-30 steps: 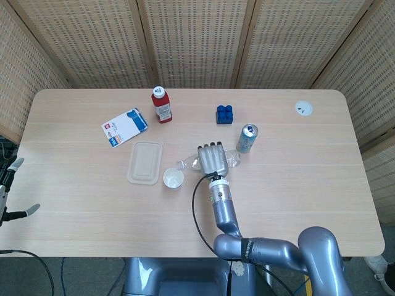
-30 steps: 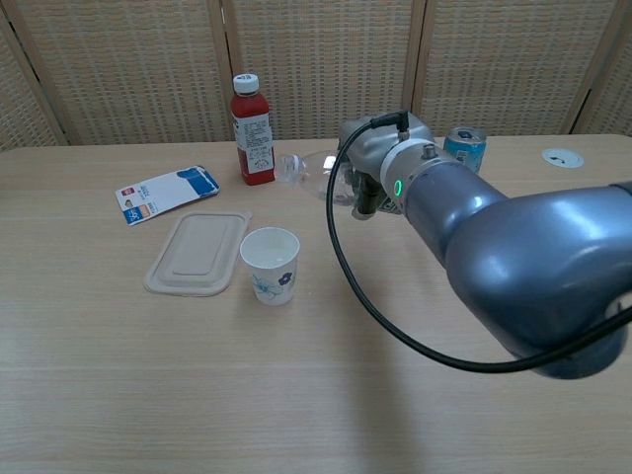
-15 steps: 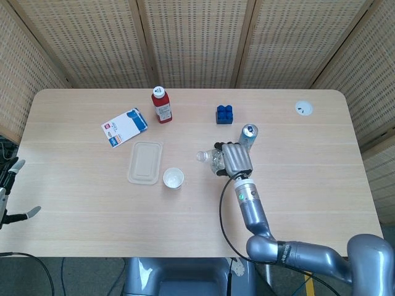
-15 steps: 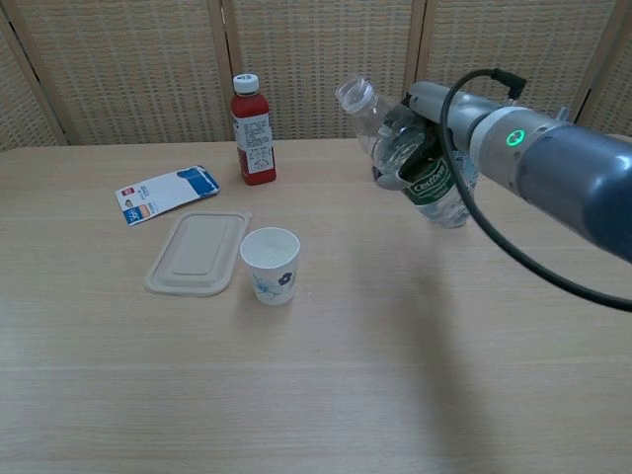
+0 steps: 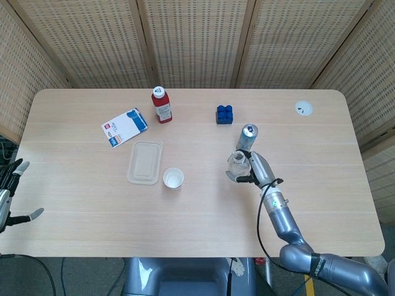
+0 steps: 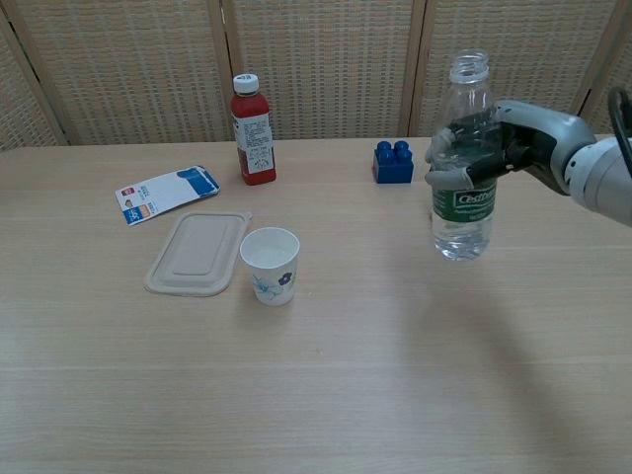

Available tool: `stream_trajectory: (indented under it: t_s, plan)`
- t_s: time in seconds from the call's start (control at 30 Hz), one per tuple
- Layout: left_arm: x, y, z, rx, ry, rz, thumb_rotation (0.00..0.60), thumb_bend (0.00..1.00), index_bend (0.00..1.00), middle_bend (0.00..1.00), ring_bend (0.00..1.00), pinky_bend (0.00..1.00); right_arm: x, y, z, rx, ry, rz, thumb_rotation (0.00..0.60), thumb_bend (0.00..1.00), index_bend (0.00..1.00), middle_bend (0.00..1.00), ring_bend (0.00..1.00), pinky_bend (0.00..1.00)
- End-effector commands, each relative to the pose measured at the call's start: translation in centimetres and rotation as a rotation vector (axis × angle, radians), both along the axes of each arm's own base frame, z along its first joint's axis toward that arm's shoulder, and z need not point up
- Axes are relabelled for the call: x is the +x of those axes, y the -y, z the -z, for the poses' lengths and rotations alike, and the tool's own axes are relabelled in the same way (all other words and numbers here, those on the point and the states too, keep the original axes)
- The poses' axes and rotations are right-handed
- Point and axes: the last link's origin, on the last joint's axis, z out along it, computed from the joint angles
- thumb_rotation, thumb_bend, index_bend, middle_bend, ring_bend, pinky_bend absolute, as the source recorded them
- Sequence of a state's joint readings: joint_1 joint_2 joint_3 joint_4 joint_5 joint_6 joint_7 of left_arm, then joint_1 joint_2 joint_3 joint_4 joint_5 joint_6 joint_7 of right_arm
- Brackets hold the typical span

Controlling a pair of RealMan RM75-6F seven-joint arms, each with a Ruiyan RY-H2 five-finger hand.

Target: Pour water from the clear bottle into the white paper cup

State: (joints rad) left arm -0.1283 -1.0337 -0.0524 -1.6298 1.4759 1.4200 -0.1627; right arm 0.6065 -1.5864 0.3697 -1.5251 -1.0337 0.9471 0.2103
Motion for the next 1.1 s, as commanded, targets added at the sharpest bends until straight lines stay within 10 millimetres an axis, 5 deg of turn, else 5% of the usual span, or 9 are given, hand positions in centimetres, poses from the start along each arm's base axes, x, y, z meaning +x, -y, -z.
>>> stream_trajectory:
  t_s: [0.03,0.57,0.73,0.83,1.1]
  plan:
    - [-0.1,-0.1,0.0,-0.002,0.0,-0.004,0.6,0.0,0.0,0.0,0.0,0.0,-0.8,-0.6,2.0,0.009,0.03,-0.015,0.6,0.83,0.53,0.59,0.52,0.75]
    - [-0.5,-0.4,-0.1,0.001,0.004,-0.026,0.6,0.0,0.0,0.0,0.0,0.0,-0.8,-0.9,5.6,0.0,0.025,-0.06,0.6,0.79,0.53,0.59,0.52,0.7]
    - [-0.5,-0.4,-0.1,0.001,0.005,-0.027,0.6,0.0,0.0,0.0,0.0,0.0,-0.7,-1.0,6.0,0.009,0.03,-0.061,0.6,0.68,0.53,0.56,0.5,0.6]
    - [-0.5,-0.4,-0.1,0.001,0.007,-0.028,0.6,0.0,0.0,0.0,0.0,0.0,-0.8,-1.1,6.3,0.022,0.028,-0.062,0.6,0.62,0.46,0.43,0.39,0.43]
    - [-0.5,-0.4,-0.1,0.001,0.007,-0.03,0.6,0.0,0.0,0.0,0.0,0.0,-1.4,-1.3,6.9,0.052,0.03,-0.061,0.6,0.33,0.28,0.26,0.2,0.33]
